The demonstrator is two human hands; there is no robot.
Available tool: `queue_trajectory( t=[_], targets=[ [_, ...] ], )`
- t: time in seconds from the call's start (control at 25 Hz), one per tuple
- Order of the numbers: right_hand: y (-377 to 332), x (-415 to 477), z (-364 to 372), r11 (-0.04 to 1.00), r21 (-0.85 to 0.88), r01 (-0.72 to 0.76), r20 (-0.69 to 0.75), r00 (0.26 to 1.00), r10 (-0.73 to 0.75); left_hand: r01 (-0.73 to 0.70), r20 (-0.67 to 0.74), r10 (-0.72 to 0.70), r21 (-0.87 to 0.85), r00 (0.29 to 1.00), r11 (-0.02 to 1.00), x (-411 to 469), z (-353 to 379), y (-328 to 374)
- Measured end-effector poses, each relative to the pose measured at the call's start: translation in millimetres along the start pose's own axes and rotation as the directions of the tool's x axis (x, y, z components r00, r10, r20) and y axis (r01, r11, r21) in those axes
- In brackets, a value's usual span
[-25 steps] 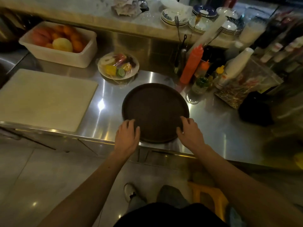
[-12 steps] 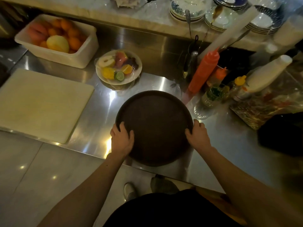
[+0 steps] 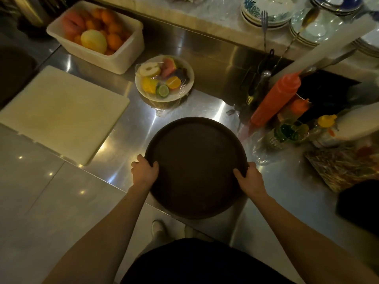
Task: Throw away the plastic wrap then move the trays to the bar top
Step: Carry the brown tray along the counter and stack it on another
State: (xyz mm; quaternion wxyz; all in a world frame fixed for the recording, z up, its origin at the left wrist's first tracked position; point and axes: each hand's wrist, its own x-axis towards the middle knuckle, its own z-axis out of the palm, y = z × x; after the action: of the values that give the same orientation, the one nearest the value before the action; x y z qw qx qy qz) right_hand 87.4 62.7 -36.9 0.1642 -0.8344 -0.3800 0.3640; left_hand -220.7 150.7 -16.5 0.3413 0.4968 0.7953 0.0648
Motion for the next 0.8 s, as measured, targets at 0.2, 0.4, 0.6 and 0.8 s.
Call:
queue_trajectory(
  t=[0.2,0.4,0.6,0.8],
  targets=[
    [-10.8,-7.1,-0.5,0.989,0.1,0.111,-0.115,0.988,-0.1,0.04,-0.12,-0.055,-0.121,0.991,0.992,-21.4,-10.3,-9.5],
    [-42.6,-20.6,5.7,0.958,0.155,0.242,-0.122,0.967,-0.224,0.029,-0.25,-0.089,-0.234,0.964,0.972,-46.1,-39.7,-32.3],
    [-103.6,-37.3,30.9,0.914,0.147,0.379,-0.085,0.925,-0.37,0.083,-0.356,-0.222,-0.367,0.908,0.926,-60.0,-85.6,-78.2],
    [-182.2,-71.4,79.9,0.852,0.112,0.511,-0.02,0.859,-0.512,0.105,-0.437,-0.369,-0.518,0.82,0.849,-65.8,-142.0,-145.9]
  ],
)
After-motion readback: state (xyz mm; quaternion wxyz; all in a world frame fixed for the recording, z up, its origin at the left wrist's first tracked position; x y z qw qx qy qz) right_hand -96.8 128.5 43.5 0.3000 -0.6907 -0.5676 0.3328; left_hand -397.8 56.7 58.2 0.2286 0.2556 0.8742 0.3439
